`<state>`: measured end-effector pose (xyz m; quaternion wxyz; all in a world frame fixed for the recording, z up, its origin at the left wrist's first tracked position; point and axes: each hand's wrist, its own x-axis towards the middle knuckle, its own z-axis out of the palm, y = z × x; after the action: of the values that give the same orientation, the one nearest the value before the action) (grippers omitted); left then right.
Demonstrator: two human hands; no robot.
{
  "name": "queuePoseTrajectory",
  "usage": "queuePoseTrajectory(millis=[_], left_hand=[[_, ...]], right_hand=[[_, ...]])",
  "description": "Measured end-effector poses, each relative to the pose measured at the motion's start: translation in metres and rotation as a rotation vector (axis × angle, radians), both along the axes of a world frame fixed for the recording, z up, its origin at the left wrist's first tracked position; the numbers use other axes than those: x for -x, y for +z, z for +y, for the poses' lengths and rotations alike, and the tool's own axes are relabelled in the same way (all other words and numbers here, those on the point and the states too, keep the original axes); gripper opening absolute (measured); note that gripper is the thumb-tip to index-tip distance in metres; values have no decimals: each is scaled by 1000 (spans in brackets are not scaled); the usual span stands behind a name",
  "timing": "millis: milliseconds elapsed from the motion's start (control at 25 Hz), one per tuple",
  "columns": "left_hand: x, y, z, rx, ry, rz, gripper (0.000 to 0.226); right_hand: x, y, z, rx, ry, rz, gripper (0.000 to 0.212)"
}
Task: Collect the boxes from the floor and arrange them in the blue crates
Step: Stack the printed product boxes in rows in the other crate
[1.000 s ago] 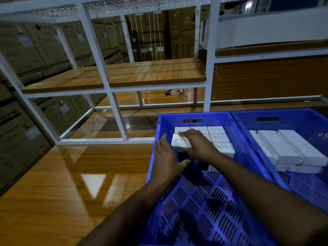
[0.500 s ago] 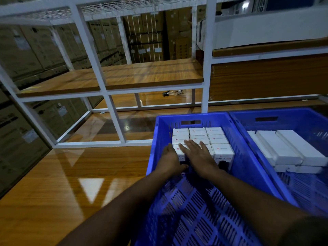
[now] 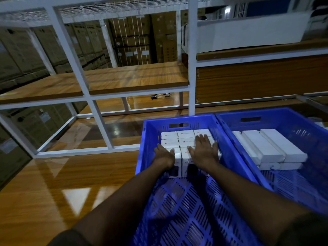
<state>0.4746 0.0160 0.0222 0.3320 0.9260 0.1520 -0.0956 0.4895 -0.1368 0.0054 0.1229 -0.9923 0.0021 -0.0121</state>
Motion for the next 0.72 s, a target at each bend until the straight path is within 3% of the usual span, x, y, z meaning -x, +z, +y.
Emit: queuePoseTrajectory(millis=[160,280,360,480,720], left_hand=[[-8,-8,-7,-34,22,-32,67],[-9,-18,-8,-146,-18,-83,78],[-10,-23,-9,-298,-130,-161,82],[-17,-26,-8,-509,-355,-224,71],[-24,-27,-9,-576,-544,-253,63]], right_hand=[[-3,-9,-7,85,24,77,70],[-5,-9,-6,111,56,62,69],[-9,-8,-7,130,83,75,69],[-15,-6,-9,149,135,98,67],[-18,-7,-8,164,148,110,66]])
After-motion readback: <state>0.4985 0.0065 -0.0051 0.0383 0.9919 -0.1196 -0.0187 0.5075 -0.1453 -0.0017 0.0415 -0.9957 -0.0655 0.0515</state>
